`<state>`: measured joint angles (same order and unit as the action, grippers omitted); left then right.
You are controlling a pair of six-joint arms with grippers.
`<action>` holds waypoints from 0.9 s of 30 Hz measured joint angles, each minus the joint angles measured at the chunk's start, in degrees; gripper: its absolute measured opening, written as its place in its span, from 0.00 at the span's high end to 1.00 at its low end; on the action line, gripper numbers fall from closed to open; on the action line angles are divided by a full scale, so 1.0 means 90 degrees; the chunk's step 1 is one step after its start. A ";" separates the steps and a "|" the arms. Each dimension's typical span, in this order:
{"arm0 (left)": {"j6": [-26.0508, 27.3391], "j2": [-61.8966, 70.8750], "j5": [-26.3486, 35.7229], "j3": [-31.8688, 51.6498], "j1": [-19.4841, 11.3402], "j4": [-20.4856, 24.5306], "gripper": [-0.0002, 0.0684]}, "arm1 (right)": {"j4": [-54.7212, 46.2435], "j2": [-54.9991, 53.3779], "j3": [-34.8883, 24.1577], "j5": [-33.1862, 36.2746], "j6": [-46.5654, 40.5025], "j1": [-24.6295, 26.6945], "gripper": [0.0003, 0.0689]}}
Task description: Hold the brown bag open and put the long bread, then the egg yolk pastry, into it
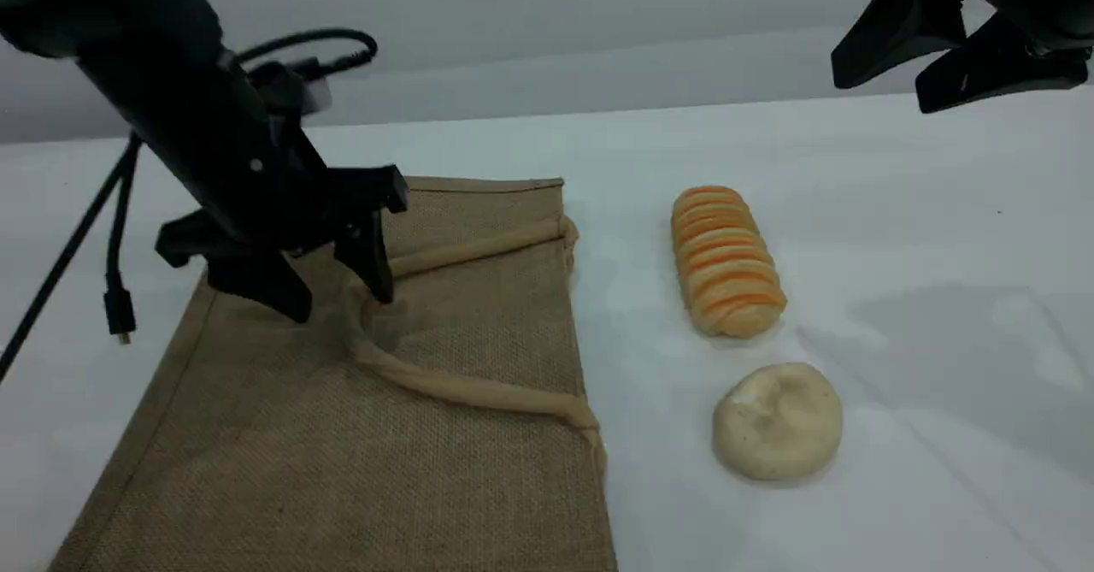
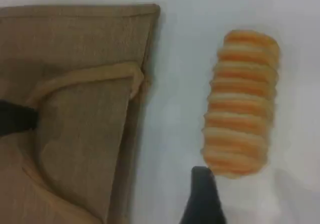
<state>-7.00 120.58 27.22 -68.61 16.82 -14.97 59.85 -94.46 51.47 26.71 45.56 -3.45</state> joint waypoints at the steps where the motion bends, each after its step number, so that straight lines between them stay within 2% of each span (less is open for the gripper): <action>1: -0.0036 0.0075 0.0015 -0.0043 0.0000 0.0000 0.27 | 0.0000 0.0000 0.0000 0.0000 0.0006 0.0000 0.33; 7: -0.0097 0.0426 0.0088 -0.0134 0.0055 0.0000 0.32 | 0.0000 0.0000 0.0000 0.0000 0.0006 0.0000 0.33; 11: -0.0250 0.0462 0.0059 -0.0163 0.0108 0.0000 0.42 | 0.0000 0.0000 0.0000 0.0000 0.0006 0.0000 0.33; 13: -0.0268 0.0462 0.0023 -0.0163 0.0123 -0.0006 0.51 | 0.0000 0.0000 0.0000 0.0000 0.0006 0.0000 0.33; 18: -0.0295 0.0462 0.0000 -0.0157 0.0123 -0.0006 0.85 | 0.0000 0.0005 0.0000 -0.0022 0.0006 0.0000 0.33; 19: -0.0295 0.0462 0.0000 -0.0157 0.0123 -0.0006 0.88 | 0.0000 0.0005 0.0000 -0.0022 0.0006 0.0000 0.33; 23: -0.0147 0.0262 0.0290 -0.0282 0.0117 0.0027 0.88 | 0.0000 0.0005 -0.0007 -0.0122 0.0000 0.0000 0.33; 27: 0.0535 -0.0297 0.1145 -0.0768 0.0117 0.0304 0.88 | 0.0000 -0.0049 -0.0007 -0.0192 0.0012 0.0000 0.33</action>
<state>-2.19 117.91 37.53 -75.52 17.87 -12.24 59.85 -94.90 51.41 24.98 45.67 -3.45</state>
